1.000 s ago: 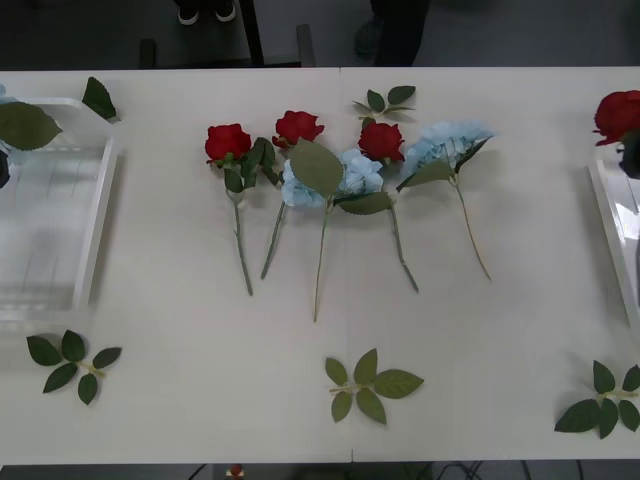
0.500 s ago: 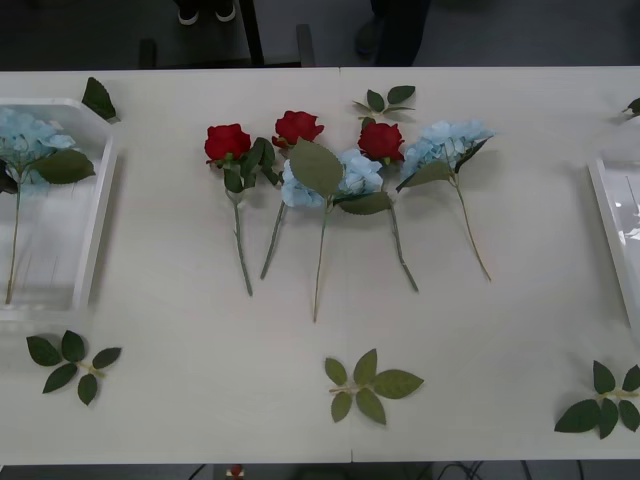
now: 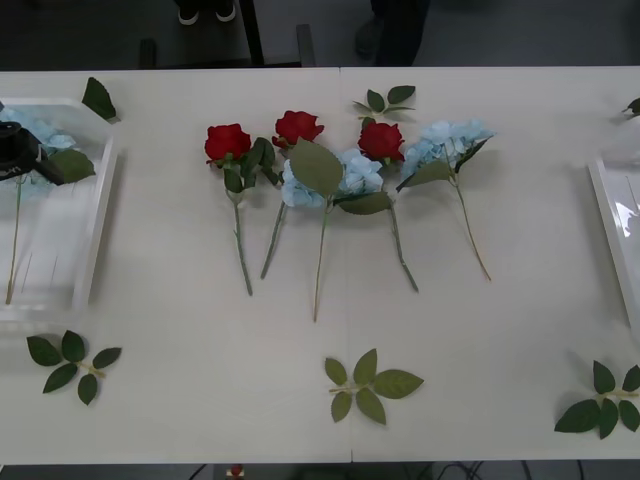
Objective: Place the red flowers into the right box and the blue flowers into the left box. If a person shows an open palm, hand one flower to the person first, then continue sorting.
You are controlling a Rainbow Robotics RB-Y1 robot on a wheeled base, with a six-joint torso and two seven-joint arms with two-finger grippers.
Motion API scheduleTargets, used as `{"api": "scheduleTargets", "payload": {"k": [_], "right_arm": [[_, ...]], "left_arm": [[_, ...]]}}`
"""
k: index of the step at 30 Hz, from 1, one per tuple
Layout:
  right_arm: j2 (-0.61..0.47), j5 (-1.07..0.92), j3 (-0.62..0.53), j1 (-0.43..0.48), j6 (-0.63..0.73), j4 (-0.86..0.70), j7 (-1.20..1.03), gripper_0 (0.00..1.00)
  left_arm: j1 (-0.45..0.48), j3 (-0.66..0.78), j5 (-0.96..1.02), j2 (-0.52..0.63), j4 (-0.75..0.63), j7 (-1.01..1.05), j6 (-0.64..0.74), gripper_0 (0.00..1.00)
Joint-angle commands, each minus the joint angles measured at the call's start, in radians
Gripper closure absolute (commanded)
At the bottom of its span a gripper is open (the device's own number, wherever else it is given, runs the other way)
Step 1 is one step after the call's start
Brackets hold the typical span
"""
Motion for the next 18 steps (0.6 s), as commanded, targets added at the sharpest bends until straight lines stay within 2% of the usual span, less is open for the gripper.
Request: {"api": "scheduleTargets", "payload": {"k": [1, 3, 4, 6, 8, 12, 18], "right_arm": [[-0.008, 0.001, -0.011, -0.023, -0.007, -0.009, 0.01, 0.62], [-0.009, -0.011, -0.016, -0.023, 0.001, -0.011, 0.013, 0.48], [-0.009, -0.017, -0.019, -0.023, 0.006, -0.011, 0.015, 0.44], [-0.008, -0.025, -0.035, -0.023, 0.035, -0.022, 0.016, 0.31], [-0.008, -0.034, -0.057, -0.023, 0.073, -0.048, 0.018, 0.26], [-0.005, -0.097, -0.12, -0.023, 0.194, -0.144, 0.026, 0.2], [0.067, -0.162, -0.181, -0.04, 0.297, -0.298, 0.006, 0.19]], "left_arm": [[-0.093, 0.007, -0.08, -0.043, -0.058, 0.21, 0.06, 0.05], [-0.115, 0.007, -0.134, -0.1, -0.081, 0.311, 0.074, 0.05], [-0.118, 0.009, -0.146, -0.116, -0.084, 0.336, 0.072, 0.05], [-0.124, 0.016, -0.204, -0.187, -0.09, 0.425, 0.06, 0.05], [-0.124, 0.016, -0.246, -0.236, -0.09, 0.474, 0.038, 0.05], [-0.122, 0.016, -0.365, -0.345, -0.093, 0.566, 0.011, 0.05], [-0.119, 0.016, -0.477, -0.463, -0.096, 0.667, 0.003, 0.05]]}}
